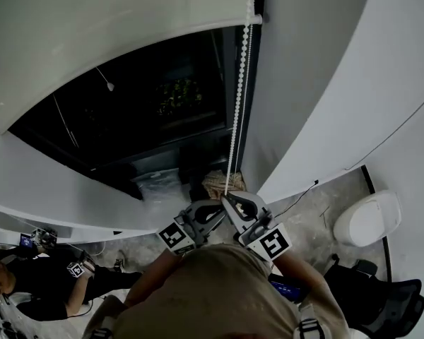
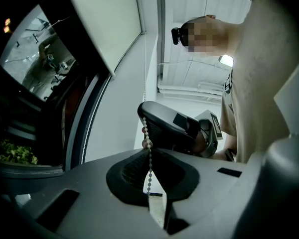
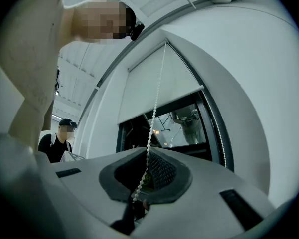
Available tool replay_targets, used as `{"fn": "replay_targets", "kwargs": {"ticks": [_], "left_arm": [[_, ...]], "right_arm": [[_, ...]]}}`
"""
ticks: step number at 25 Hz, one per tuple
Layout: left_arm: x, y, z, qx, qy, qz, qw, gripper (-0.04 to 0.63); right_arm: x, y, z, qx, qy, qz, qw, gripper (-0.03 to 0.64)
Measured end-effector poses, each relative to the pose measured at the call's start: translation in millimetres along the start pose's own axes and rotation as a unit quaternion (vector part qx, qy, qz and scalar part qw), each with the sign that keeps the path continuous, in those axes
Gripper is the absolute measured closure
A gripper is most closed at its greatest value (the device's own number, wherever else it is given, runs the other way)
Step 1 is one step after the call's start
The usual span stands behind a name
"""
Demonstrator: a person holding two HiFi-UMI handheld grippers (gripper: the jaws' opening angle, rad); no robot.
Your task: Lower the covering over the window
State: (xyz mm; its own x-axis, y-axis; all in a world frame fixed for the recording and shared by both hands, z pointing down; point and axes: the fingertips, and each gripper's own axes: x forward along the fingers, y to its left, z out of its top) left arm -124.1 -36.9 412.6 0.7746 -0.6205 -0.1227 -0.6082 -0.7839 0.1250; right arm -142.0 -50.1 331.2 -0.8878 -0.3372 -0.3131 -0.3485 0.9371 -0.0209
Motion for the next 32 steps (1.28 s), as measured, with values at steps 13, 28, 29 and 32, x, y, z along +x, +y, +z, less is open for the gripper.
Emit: {"fn": "replay_targets", "kwargs": {"ticks": [13,28,29,32], "left_arm": [[-11.9,22.5,43.1,-0.020,-0.076,-0.009,0.9969,0.449],[76.3,38.6,74.1,0.038,0.019,0.137,0.9897,0.571],[77.4,40.8,61.6,0.051,0.033,0.153,0.9863,0.571],[81.8,53.3,18.9,0.036,0.064,0.186,0.9798,0.571]], "right_arm": [[-17.8,-31.9,-7.3,-0.004,0.002,-0.040,0.999,0.606],[-63.3,-28.1,-66.1,-0.104,0.151,0.101,0.978,0.594],[-65.6,-32.0,-54.4,-0.085,0.125,0.096,0.984,0.535],[-61.0,-61.1,-9.0,-0.025,0.040,0.068,0.997,0.469]]}}
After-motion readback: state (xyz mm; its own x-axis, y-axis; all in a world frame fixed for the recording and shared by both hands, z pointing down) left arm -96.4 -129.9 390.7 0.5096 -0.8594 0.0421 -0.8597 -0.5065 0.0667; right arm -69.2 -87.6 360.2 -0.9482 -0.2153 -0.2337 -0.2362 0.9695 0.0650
